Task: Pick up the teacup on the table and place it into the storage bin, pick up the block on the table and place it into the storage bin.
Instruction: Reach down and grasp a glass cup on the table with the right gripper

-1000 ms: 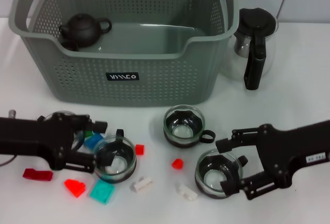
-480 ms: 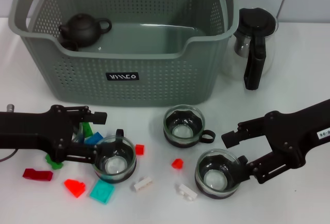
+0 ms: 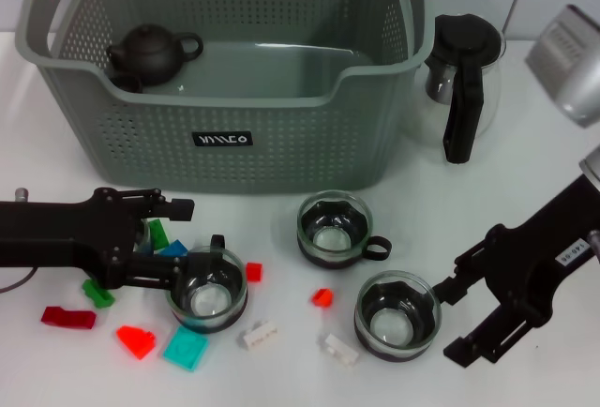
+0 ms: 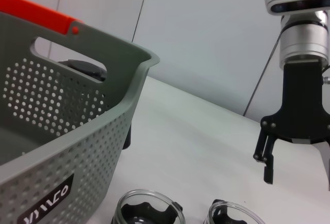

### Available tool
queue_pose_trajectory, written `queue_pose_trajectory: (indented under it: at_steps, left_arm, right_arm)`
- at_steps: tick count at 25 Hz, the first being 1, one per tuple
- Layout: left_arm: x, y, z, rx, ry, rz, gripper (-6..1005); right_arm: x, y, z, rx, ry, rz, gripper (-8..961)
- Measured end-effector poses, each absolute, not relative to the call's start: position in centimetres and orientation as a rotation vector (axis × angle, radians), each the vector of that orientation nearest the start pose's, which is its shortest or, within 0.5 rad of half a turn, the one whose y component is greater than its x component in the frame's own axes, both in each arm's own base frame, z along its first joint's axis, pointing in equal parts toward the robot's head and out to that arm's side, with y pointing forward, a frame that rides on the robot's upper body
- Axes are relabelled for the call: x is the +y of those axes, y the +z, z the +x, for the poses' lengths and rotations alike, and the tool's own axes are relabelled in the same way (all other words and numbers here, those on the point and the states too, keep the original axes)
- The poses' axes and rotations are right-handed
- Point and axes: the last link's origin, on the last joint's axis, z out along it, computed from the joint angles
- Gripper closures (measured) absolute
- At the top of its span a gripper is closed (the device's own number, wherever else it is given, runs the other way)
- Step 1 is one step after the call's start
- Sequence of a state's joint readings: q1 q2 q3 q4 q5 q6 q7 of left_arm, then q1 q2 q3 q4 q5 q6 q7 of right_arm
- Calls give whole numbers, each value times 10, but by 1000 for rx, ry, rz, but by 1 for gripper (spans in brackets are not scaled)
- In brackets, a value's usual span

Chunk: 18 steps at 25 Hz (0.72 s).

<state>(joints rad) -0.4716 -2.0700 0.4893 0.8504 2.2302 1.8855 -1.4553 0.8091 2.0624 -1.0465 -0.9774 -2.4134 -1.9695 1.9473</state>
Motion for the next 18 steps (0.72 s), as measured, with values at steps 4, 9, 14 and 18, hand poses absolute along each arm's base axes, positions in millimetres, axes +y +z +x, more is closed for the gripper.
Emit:
queue_pose_trajectory:
  at_steps: [4, 9, 14, 18]
  left_arm:
    - [287, 42, -282, -697, -644, -2848, 139]
    - [289, 40, -283, -709, -640, -2834, 139]
    - [291, 40, -285, -713, -630, -2818, 139]
    - [291, 39, -285, -718, -637, -2813, 139]
  right_arm:
    - [337, 1, 156, 536, -575, -3277, 21]
    - [340, -7, 140, 412, -784, -3207, 102]
    - [340, -17, 126, 287, -895, -3167, 155]
    - [342, -28, 121, 225, -934, -3131, 156]
